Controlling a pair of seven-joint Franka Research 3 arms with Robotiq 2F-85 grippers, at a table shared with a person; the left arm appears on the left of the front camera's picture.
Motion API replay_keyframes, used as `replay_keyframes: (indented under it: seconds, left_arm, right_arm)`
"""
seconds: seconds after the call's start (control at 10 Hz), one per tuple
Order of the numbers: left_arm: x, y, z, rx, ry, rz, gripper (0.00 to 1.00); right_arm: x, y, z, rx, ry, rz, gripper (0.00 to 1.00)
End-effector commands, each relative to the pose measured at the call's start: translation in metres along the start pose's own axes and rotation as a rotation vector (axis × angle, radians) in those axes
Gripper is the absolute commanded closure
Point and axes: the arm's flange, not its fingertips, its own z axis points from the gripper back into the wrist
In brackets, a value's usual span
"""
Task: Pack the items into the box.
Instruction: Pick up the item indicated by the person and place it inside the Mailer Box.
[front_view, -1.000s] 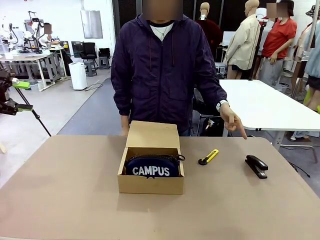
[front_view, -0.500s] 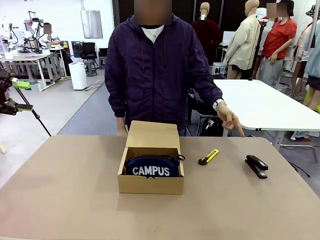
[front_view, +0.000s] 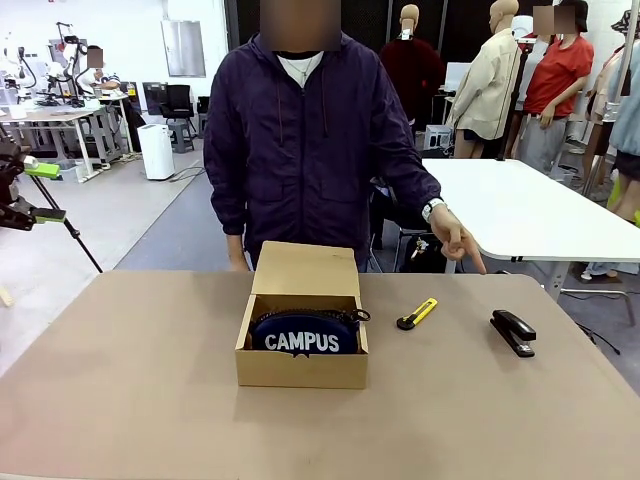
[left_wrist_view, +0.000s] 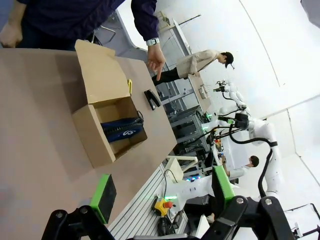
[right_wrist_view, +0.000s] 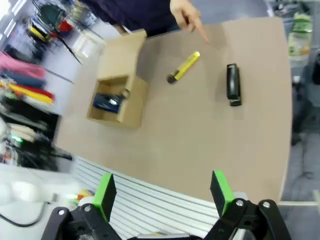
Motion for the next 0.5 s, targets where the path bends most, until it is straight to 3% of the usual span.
replay_keyframes:
  seconds: [0.0,0.1,0.3,0.4]
  left_arm:
    - [0.0,-0.003,0.001,0.007,0.008,0.011,0.0]
    - [0.0,-0.003,0.001,0.007,0.008,0.011,0.0]
    - [0.0,-0.003,0.001,0.007,0.008,0.011,0.0]
    - [0.0,-0.003,0.001,0.007,0.008,0.011,0.0]
  right_arm:
    - [0.036,0.02,-0.045,-0.459,0.319,0.329,0.0]
    - [0.039,0.033,-0.076,-0.517,0.356,0.4,0.0]
    - [0.033,0.047,-0.136,-0.483,0.388,0.475,0.0]
    - [0.034,0.042,-0.149,-0.501,0.309,0.465,0.0]
